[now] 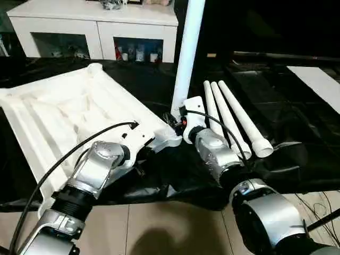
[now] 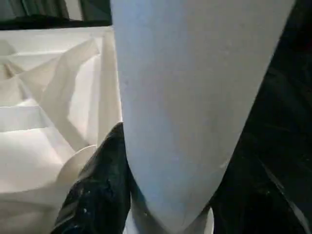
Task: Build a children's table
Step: Insert table leg to table base
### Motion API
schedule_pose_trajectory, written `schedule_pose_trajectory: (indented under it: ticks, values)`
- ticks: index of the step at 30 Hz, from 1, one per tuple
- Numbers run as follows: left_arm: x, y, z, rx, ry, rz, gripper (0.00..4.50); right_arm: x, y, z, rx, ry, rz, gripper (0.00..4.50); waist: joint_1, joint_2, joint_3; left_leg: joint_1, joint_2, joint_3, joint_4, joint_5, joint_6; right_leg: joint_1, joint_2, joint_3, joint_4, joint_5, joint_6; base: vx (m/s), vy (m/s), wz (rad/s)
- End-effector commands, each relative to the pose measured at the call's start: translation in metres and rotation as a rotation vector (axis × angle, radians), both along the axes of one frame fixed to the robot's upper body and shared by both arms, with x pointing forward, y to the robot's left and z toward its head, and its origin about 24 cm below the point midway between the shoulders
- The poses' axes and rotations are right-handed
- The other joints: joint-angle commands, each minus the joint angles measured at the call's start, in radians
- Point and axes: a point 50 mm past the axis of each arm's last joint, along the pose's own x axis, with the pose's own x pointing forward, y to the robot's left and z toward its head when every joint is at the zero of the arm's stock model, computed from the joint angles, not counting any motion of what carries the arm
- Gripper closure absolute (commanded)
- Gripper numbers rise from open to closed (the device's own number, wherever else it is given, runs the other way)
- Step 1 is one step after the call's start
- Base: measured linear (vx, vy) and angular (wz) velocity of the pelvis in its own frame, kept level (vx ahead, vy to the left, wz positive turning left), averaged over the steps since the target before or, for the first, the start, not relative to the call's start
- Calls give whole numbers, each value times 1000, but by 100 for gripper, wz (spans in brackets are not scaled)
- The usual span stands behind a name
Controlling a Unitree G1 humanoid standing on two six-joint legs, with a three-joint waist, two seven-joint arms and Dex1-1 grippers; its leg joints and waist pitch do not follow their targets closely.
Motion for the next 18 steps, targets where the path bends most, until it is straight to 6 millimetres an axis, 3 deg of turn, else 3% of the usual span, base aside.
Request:
schedule_pose_trajectory:
  ticks: [1,3,4,5,7,10,11,12,13,14,18]
  values:
    - [10,1,22,5,-115,-55,450,-17,-1,-34,-12,162,49,192,-4,25,-30,-14,27,0,-69,-227,10,19,-69,60,-110,-216,-137,0,0,0]
    - [10,4,24,1,-117,-82,450,-12,-2,-25,10,131,58,188,-4,32,-44,-20,29,1,-61,-115,19,32,-65,57,-85,17,-179,0,0,0]
    - [10,5,24,2,-114,-79,450,-10,-2,-21,20,121,68,158,-8,27,-48,-27,26,2,-55,-74,22,37,-58,55,-75,94,-186,0,0,0]
    - [10,7,25,7,-119,-87,450,-8,-3,-16,33,103,82,150,-5,27,-54,-24,19,6,-41,10,39,38,-51,54,-62,246,-203,0,0,0]
    - [11,13,27,11,-124,-100,450,-3,-5,-4,47,53,148,150,-7,27,-51,-26,13,13,-34,51,70,38,-47,55,-56,374,-228,53,8,1]
    - [11,17,29,7,-120,-121,450,-3,-9,3,41,18,247,109,-6,22,-57,-27,13,13,-27,78,107,49,-45,54,-47,457,-242,18,2,1]
    - [10,18,30,8,-125,-137,450,-4,-11,4,27,9,284,104,-8,23,-58,-27,15,13,-25,103,125,46,-44,52,-44,487,-247,0,0,0]
    - [8,19,31,0,-119,-169,450,-6,-14,4,8,-2,330,104,-9,23,-57,-27,16,13,-25,103,128,44,-46,52,-44,484,-251,0,0,0]
    - [6,20,31,-2,-111,-199,450,-8,-17,3,-9,-9,371,96,-8,15,-55,-29,15,15,-23,99,134,48,-46,52,-46,469,-255,0,0,0]
    - [1,20,32,-19,-105,-277,450,-12,-24,2,-47,-24,453,69,-6,17,-55,-28,17,15,-23,87,139,47,-50,53,-46,447,-257,0,0,0]
    - [-2,24,32,-19,-97,-325,450,-19,-37,0,-91,-45,563,69,-1,14,-49,-24,25,20,-22,55,139,40,-52,54,-47,387,-267,0,0,0]
